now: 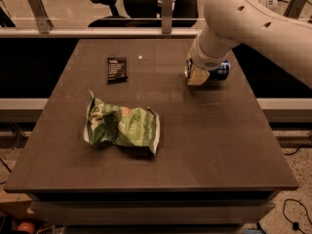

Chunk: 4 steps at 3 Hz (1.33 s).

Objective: Knock pepsi can over

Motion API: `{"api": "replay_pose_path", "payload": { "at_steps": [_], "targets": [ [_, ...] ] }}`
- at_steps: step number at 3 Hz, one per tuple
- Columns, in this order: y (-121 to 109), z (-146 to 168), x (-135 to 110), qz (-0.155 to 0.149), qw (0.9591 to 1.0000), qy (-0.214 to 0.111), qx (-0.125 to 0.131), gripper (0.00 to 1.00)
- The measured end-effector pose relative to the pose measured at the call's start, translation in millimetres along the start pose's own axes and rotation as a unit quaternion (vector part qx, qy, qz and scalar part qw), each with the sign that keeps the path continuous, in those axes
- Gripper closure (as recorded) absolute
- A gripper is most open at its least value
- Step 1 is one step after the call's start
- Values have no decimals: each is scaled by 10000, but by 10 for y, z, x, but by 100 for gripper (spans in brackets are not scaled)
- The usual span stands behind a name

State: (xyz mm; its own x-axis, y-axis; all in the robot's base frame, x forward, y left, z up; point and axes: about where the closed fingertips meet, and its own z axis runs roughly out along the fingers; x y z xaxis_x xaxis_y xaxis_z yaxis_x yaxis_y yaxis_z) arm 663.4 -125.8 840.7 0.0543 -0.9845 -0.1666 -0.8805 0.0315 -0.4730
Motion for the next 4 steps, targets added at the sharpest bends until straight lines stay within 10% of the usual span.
{"api": "replay_pose_path", "payload": {
  "at_steps": [2, 4],
  "targets": [
    [10, 6, -14, -14, 10000, -1, -11, 11],
    [2, -17, -28, -23, 10000, -2, -18, 0]
  ]
}}
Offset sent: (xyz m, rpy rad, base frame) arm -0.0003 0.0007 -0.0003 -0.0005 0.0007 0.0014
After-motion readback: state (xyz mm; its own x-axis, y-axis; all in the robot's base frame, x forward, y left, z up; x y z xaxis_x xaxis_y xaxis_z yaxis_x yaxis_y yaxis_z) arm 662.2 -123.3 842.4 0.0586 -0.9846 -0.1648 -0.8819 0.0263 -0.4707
